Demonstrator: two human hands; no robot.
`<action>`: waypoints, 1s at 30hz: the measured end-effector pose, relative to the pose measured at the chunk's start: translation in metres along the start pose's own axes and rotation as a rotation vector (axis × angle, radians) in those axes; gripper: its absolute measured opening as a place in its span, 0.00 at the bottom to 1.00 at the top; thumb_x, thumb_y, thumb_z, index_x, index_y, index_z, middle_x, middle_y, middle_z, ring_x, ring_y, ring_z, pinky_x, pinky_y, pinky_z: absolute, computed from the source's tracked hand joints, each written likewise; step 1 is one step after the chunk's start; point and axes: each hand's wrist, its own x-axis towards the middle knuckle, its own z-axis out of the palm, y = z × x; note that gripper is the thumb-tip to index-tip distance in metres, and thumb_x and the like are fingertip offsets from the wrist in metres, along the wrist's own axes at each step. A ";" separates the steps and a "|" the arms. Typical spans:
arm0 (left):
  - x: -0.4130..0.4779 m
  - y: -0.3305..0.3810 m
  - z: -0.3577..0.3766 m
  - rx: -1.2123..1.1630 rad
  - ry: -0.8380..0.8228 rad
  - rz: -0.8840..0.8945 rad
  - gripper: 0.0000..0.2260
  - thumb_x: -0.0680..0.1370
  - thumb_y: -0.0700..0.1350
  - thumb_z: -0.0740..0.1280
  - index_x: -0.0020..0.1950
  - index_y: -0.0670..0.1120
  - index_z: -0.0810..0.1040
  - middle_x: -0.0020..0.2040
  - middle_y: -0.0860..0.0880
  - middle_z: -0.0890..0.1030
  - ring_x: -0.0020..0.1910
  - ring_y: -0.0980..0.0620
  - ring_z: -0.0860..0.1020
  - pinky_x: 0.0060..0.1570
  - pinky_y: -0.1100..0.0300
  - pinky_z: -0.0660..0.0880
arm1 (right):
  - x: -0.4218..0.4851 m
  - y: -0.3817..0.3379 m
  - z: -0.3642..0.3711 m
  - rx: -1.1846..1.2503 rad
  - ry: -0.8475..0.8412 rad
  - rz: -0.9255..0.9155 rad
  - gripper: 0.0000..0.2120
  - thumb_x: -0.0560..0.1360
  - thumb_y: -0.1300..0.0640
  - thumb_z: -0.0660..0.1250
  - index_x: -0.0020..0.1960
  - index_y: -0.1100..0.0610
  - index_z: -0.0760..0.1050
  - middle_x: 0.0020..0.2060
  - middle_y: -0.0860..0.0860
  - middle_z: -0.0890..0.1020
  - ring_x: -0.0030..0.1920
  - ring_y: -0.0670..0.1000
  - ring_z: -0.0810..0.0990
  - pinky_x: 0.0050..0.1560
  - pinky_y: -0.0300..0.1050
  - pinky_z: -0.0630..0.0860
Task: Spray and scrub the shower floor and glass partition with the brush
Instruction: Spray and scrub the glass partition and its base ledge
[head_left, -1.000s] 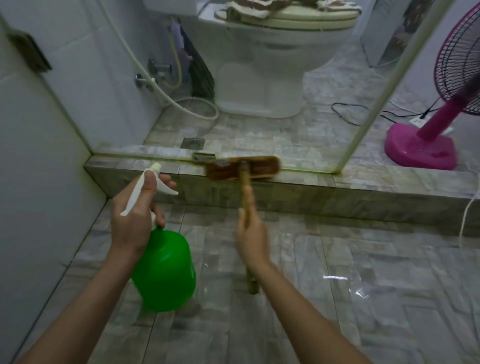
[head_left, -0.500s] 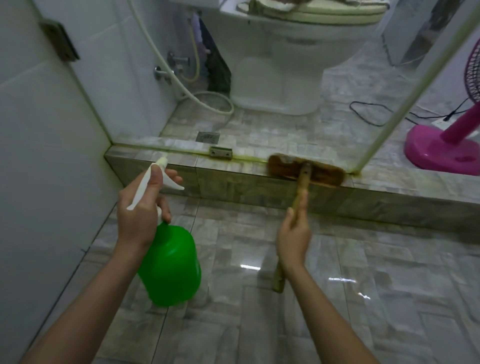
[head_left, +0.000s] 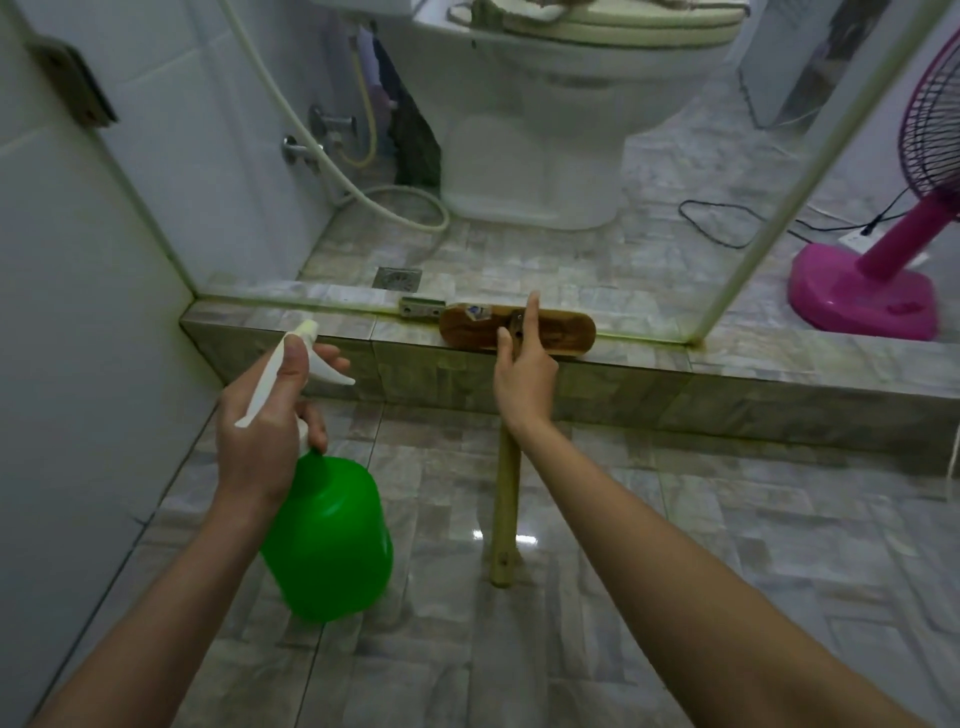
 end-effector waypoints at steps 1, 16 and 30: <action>0.001 0.000 0.002 0.002 -0.001 0.000 0.16 0.83 0.57 0.58 0.44 0.67 0.84 0.45 0.55 0.85 0.20 0.55 0.69 0.23 0.63 0.68 | 0.000 0.008 -0.004 0.023 0.007 -0.015 0.28 0.82 0.51 0.57 0.78 0.43 0.48 0.27 0.47 0.70 0.25 0.45 0.66 0.27 0.37 0.65; 0.002 -0.006 -0.006 0.020 0.023 -0.023 0.15 0.82 0.59 0.58 0.45 0.67 0.84 0.47 0.56 0.86 0.21 0.55 0.68 0.24 0.62 0.69 | 0.001 0.058 -0.051 0.151 0.355 0.077 0.30 0.82 0.51 0.57 0.79 0.46 0.45 0.46 0.49 0.80 0.39 0.48 0.78 0.40 0.40 0.74; 0.000 -0.001 -0.012 -0.026 0.053 0.003 0.14 0.83 0.56 0.59 0.48 0.61 0.84 0.46 0.53 0.85 0.20 0.55 0.68 0.22 0.64 0.68 | 0.003 0.056 -0.086 0.257 0.381 0.175 0.26 0.78 0.54 0.66 0.71 0.54 0.57 0.54 0.51 0.75 0.34 0.51 0.81 0.25 0.43 0.79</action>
